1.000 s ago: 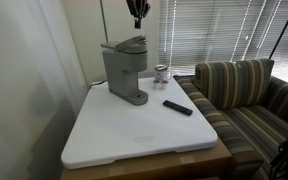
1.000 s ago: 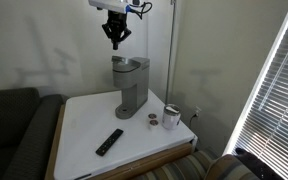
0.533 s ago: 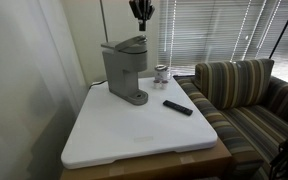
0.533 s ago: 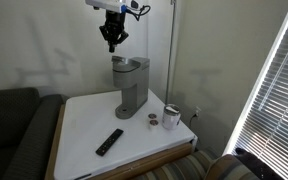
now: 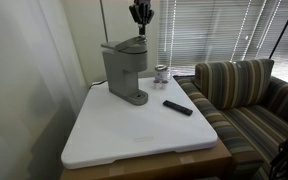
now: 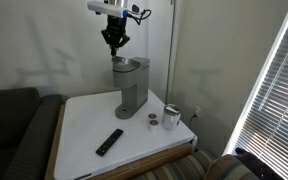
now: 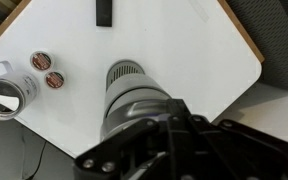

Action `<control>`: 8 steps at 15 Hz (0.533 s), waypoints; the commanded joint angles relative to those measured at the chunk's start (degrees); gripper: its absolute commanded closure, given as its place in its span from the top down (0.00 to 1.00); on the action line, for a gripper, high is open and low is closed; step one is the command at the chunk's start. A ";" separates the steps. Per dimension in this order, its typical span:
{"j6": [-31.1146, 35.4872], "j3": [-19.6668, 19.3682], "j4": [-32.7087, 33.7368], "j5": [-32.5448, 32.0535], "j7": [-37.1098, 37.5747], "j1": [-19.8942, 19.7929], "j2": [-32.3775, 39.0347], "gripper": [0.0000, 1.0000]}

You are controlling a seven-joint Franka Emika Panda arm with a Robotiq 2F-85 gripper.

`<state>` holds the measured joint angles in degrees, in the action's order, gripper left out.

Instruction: Close the grey coffeemaker

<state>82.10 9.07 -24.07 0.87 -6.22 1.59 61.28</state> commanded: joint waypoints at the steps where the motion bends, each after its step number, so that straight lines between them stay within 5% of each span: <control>1: 2.25 -0.46 -0.83 -0.69 -1.01 -0.04 0.51 0.00; 8: 3.76 -0.66 -0.96 -1.20 -0.85 0.88 1.24 0.00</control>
<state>83.75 9.07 -24.06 0.67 -6.34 1.91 61.96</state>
